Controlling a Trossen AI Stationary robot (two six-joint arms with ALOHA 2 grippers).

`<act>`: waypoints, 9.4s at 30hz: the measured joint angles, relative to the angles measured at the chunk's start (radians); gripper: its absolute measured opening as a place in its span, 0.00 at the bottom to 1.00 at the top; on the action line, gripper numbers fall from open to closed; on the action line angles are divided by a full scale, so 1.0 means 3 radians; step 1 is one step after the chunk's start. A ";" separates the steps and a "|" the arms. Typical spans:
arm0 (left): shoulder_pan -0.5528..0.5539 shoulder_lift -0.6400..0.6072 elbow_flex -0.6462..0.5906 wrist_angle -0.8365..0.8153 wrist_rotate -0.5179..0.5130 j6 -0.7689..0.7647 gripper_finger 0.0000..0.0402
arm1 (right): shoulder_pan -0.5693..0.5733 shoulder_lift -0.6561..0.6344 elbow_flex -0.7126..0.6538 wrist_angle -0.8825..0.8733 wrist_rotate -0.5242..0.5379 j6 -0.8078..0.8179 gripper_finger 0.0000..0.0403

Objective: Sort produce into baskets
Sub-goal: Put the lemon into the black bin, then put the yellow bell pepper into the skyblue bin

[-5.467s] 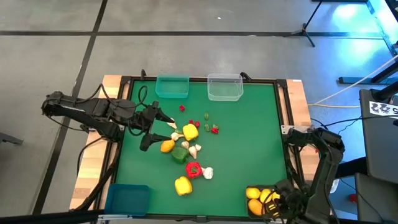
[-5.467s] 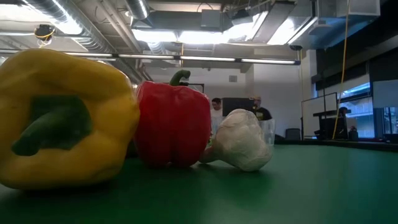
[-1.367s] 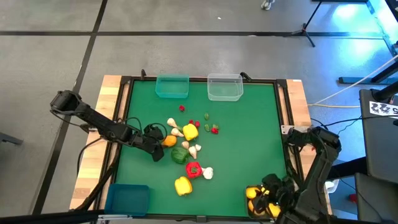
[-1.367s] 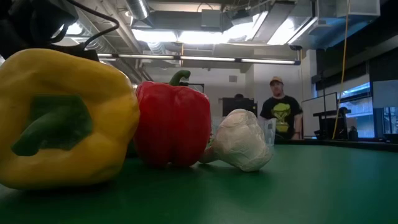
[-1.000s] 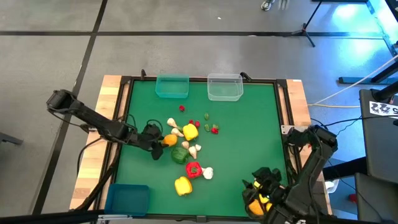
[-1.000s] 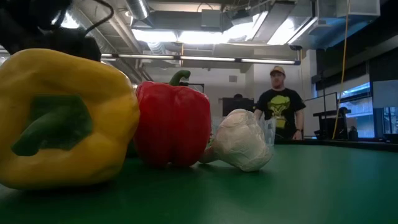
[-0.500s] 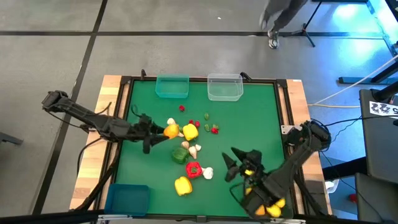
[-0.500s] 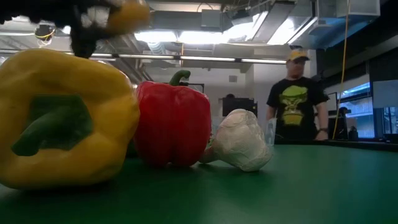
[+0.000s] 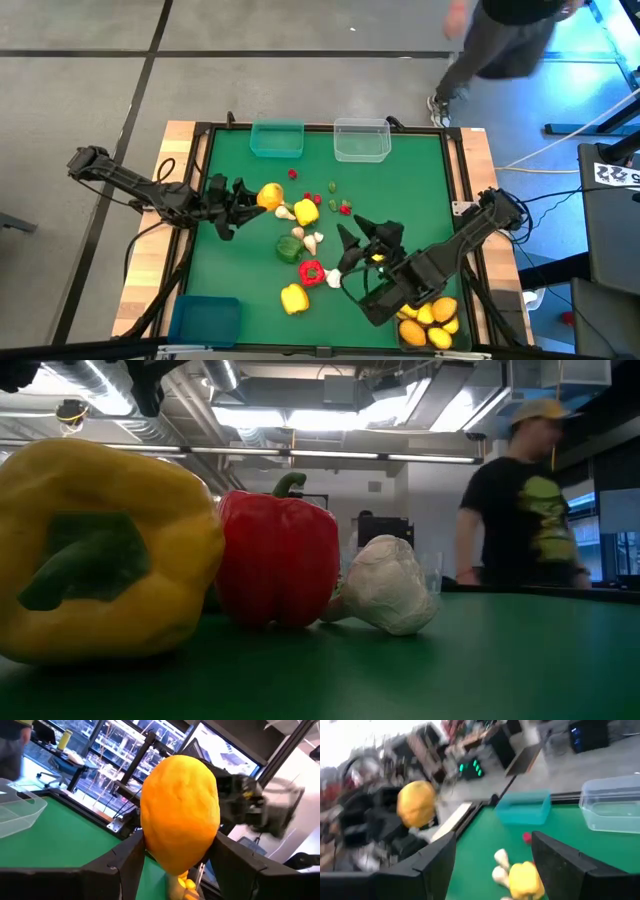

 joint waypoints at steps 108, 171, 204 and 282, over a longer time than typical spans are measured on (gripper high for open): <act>-0.0080 -0.0029 0.0001 -0.0048 0.0476 0.0591 0.75 | -0.1425 0.0476 0.0481 0.3510 -0.3211 -0.4481 0.49; -0.0083 -0.0117 0.0001 -0.0987 0.0258 -0.0359 0.76 | 0.1516 0.0149 -0.0839 -0.0783 -0.4862 0.1879 0.73; -0.0007 -0.0117 0.0001 -0.0989 0.0221 -0.0378 0.76 | 0.0602 0.0031 -0.0462 -0.1076 -0.2274 0.0786 0.73; 0.0875 0.0004 0.1275 -0.3335 0.1233 0.0327 0.76 | -0.1745 0.0657 -0.1324 0.2224 -0.3469 -0.2484 0.73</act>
